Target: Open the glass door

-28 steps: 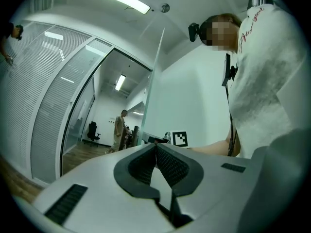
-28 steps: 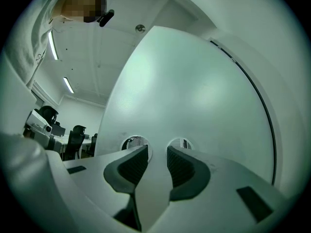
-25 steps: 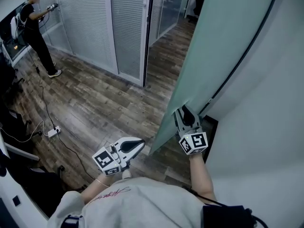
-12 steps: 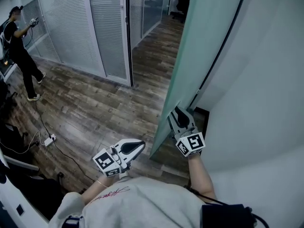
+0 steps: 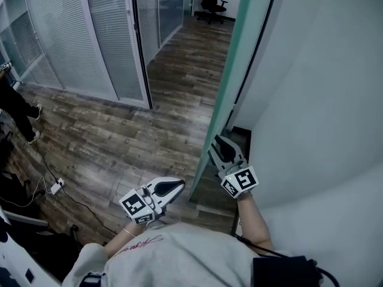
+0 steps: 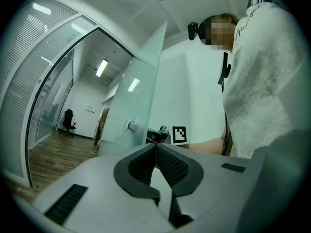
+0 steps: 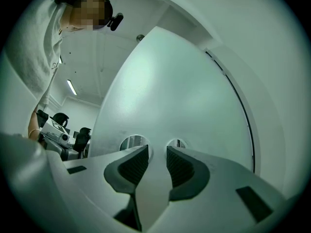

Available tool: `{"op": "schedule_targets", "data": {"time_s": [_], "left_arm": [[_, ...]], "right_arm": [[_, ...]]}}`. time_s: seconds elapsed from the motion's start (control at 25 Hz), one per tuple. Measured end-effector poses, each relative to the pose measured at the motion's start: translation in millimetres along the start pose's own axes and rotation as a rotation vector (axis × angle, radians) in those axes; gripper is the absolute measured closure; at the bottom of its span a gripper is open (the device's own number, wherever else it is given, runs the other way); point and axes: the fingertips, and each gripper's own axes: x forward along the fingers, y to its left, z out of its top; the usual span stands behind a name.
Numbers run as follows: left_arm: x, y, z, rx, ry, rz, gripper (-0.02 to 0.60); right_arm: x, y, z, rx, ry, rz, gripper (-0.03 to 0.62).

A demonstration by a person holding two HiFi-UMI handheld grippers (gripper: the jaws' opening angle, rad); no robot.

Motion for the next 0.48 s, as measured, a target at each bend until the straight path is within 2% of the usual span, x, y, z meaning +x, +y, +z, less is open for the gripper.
{"op": "schedule_targets", "data": {"time_s": [0.48], "left_arm": [[34.2, -29.9, -12.9, -0.016, 0.016, -0.072, 0.563]], "right_arm": [[-59.5, -21.3, 12.3, 0.001, -0.008, -0.028, 0.480]]}}
